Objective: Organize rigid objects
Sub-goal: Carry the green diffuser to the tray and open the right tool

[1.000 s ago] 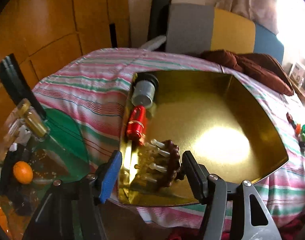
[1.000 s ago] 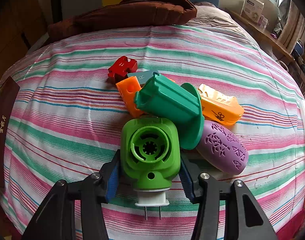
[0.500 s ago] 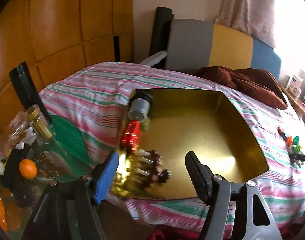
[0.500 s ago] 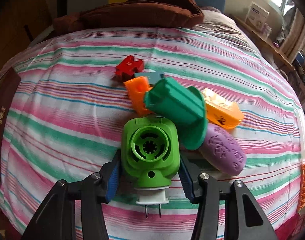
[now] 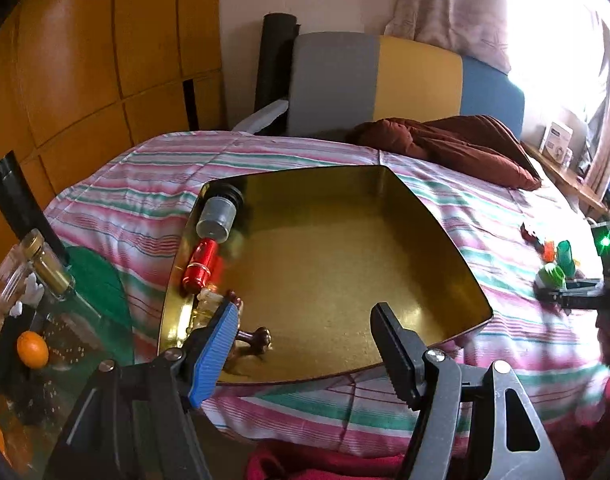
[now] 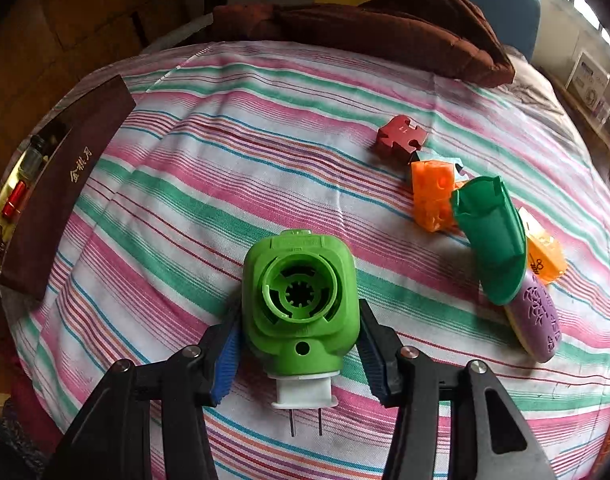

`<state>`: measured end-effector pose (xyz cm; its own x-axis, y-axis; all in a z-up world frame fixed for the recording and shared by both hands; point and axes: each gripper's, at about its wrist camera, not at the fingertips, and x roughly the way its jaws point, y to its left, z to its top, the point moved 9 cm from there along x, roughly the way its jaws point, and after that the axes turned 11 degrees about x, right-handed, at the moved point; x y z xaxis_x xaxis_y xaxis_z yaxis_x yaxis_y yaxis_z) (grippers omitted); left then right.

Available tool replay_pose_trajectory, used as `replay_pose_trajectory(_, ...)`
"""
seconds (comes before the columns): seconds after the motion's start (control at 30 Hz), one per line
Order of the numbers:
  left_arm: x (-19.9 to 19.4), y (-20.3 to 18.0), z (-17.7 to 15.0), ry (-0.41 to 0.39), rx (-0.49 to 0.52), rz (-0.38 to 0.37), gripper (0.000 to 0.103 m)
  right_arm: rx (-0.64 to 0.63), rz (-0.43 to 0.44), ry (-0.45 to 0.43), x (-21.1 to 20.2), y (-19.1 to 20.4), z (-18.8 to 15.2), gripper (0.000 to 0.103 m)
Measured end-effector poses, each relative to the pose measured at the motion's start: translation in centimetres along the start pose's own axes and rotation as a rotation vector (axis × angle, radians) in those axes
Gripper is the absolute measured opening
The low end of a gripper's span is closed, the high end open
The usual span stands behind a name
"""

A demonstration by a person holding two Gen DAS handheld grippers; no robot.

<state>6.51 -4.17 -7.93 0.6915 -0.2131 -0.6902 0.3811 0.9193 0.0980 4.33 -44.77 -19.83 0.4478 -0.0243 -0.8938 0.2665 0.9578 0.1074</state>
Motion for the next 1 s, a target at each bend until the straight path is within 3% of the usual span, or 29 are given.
replay_pose_trajectory(0.17,-0.7,1.8,0.4,-0.022,-0.029,0.029,0.070,0.094,-0.005,0.029,-0.3,-0.3,0.5,0.052)
replay_pose_trajectory(0.33,-1.3,4.7,0.0,-0.029,-0.084,0.066,0.070,0.138,0.066,-0.055,-3.6,2.8,2.8,0.052)
replay_pose_trajectory(0.47,-1.4,6.3,-1.2,-0.017,-0.114,0.097,0.070,0.054,0.147,-0.120,-7.0,9.1,5.1,0.052)
replay_pose_trajectory(0.57,-1.3,7.2,-2.1,-0.004,-0.132,0.115,0.070,-0.038,0.218,-0.119,-8.1,15.5,6.0,0.052)
replay_pose_trajectory(0.73,-1.4,8.7,-2.9,0.001,-0.165,0.139,0.070,-0.135,0.336,-0.024,-7.0,25.8,5.5,0.052)
replay_pose_trajectory(0.87,-1.5,9.7,-3.4,0.000,-0.184,0.153,0.070,-0.209,0.351,0.063,-4.0,32.9,4.5,0.052)
replay_pose_trajectory(1.0,-1.5,10.5,-3.8,0.004,-0.212,0.157,0.070,-0.213,0.330,0.117,-0.7,36.8,4.0,0.052)
